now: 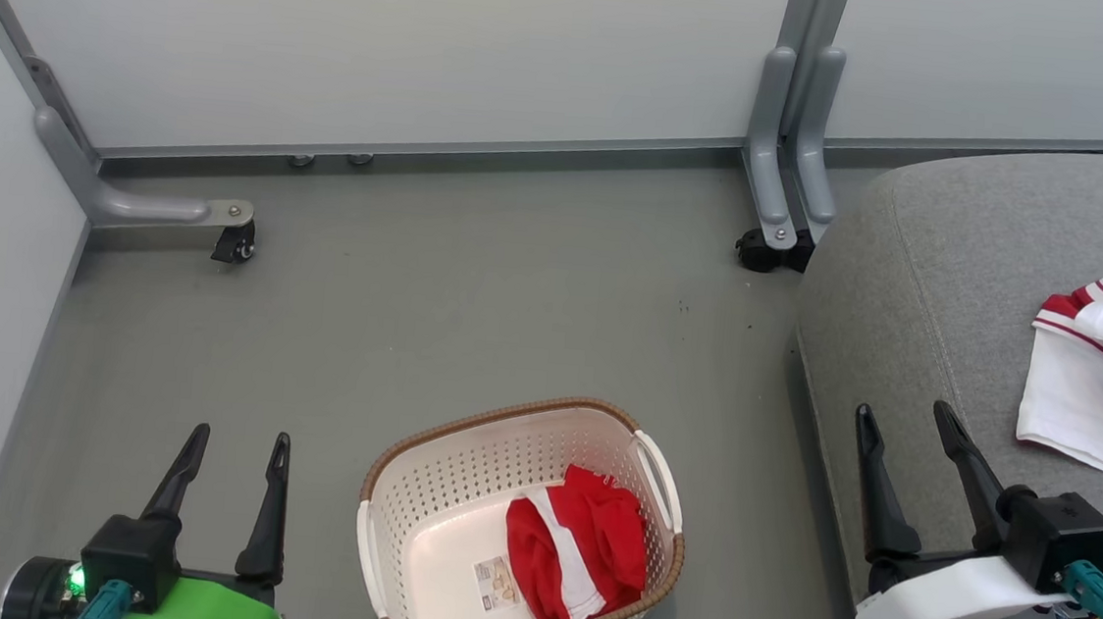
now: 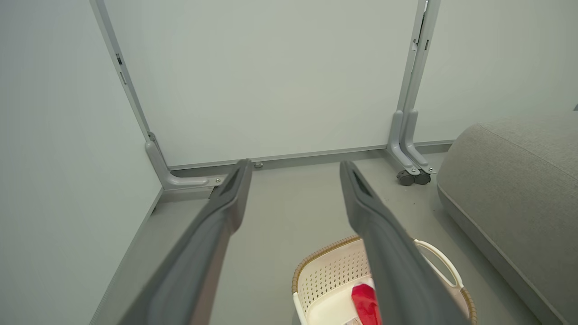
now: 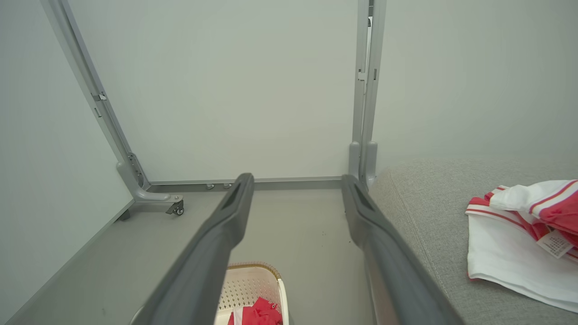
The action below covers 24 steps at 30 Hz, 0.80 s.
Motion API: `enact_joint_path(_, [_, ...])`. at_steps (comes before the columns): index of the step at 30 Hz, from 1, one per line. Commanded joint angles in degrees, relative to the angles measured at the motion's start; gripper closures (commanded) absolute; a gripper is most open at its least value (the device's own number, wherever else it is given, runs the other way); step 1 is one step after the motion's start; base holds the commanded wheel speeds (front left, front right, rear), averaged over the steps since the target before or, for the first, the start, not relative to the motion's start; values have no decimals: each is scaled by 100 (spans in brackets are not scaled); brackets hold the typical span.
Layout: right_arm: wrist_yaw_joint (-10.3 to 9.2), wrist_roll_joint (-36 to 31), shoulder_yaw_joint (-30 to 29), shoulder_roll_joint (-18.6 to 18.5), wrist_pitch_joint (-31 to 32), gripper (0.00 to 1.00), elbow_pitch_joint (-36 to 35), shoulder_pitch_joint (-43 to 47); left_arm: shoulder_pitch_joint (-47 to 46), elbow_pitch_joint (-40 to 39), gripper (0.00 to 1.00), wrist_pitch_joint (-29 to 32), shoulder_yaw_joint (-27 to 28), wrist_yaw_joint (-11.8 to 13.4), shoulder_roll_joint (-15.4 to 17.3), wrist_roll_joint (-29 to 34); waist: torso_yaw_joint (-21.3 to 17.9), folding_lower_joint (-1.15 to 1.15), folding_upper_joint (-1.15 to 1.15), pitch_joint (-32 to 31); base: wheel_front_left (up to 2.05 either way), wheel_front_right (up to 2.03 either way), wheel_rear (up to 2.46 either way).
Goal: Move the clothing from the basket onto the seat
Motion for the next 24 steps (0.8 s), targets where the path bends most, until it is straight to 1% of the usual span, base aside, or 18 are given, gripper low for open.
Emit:
enact_joint_path(1, [-2, 14, 11, -7, -1, 0, -42, -49, -94, 20, 0, -16, -33, -35, -29, 104, -18, 0, 0, 57, 0, 0, 0])
enact_joint_path(6, [-2, -43, 6, -8, -15, 0, -148, -234, -442, 135, 0, -14, -239, -89, -104, 267, -47, 0, 0, 402, 0, 0, 0])
enact_joint_path(12, [-2, -129, 28, -7, -58, 0, -341, -650, -1150, 494, 0, 75, -613, -236, -392, 448, -187, 0, 0, 1122, 0, 0, 0])
enact_joint_path(15, [-2, -112, 36, -7, -128, 0, -392, -885, -1533, 782, 0, 139, -825, -358, -558, 509, -328, 0, 0, 1481, 0, 0, 0])
enact_joint_path(24, [-2, -32, 99, -5, -413, 0, -442, -1574, -2639, 1762, 0, 318, -1339, -763, -826, 736, -777, 0, 0, 2577, 0, 0, 0])
